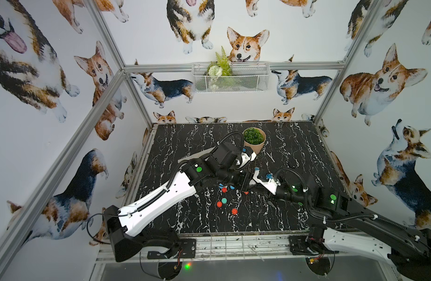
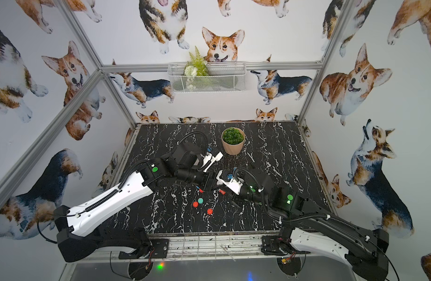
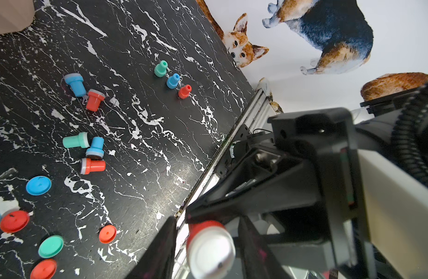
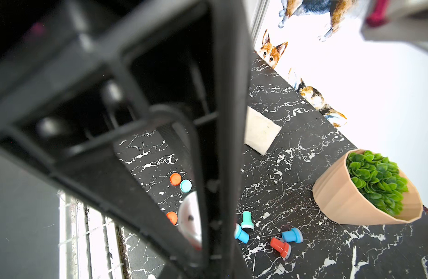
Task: Close the stamp cap
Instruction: Pick up the stamp from the center of the board.
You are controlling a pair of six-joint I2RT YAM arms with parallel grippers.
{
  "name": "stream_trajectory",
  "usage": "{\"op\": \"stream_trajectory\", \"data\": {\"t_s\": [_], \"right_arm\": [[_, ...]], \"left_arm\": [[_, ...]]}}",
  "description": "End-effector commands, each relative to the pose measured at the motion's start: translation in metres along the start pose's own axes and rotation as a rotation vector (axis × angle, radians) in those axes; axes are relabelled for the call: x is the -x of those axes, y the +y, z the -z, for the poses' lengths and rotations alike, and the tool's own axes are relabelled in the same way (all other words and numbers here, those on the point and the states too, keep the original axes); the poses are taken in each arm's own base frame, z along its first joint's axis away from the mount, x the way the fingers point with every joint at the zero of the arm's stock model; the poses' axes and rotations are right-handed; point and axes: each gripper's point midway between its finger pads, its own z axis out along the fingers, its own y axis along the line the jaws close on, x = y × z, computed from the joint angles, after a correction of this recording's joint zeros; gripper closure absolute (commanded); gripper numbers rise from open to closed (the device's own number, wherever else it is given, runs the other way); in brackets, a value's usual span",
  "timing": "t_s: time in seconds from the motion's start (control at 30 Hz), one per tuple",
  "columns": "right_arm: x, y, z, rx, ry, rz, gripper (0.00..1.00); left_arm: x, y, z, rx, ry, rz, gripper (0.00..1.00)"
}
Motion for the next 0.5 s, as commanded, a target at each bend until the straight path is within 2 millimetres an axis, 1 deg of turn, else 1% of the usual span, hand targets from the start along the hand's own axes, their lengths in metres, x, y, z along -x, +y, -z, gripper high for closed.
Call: {"op": "stream_trajectory", "data": {"t_s": [0.0, 0.17, 0.2, 0.23, 0.37, 0.47], "right_arm": [[0.02, -0.007, 0.002, -0.032, -0.07, 0.022, 0.99], [0.021, -0.013, 0.003, -0.065, -0.064, 0.023, 1.0], [0.021, -0.014, 0.004, -0.074, -0.064, 0.022, 1.0], [0.022, -0.015, 0.005, -0.077, -0.064, 0.025, 1.0], [0.024, -0.016, 0.006, -0.086, -0.069, 0.03, 1.0], [0.025, -0.018, 0.007, -0.095, -0.072, 0.033, 1.0]], "left_arm": [[-0.016, -0.001, -0.001, -0.014, 0.081, -0.006, 0.61], [-0.021, -0.001, -0.002, -0.016, 0.12, -0.014, 0.68], [-0.022, -0.001, -0.001, -0.01, 0.127, -0.018, 0.73], [-0.022, 0.001, -0.001, 0.0, 0.131, -0.021, 0.75], [-0.023, 0.001, 0.001, 0.01, 0.146, -0.022, 0.77], [-0.022, -0.001, -0.001, 0.006, 0.161, -0.007, 0.74]]}}
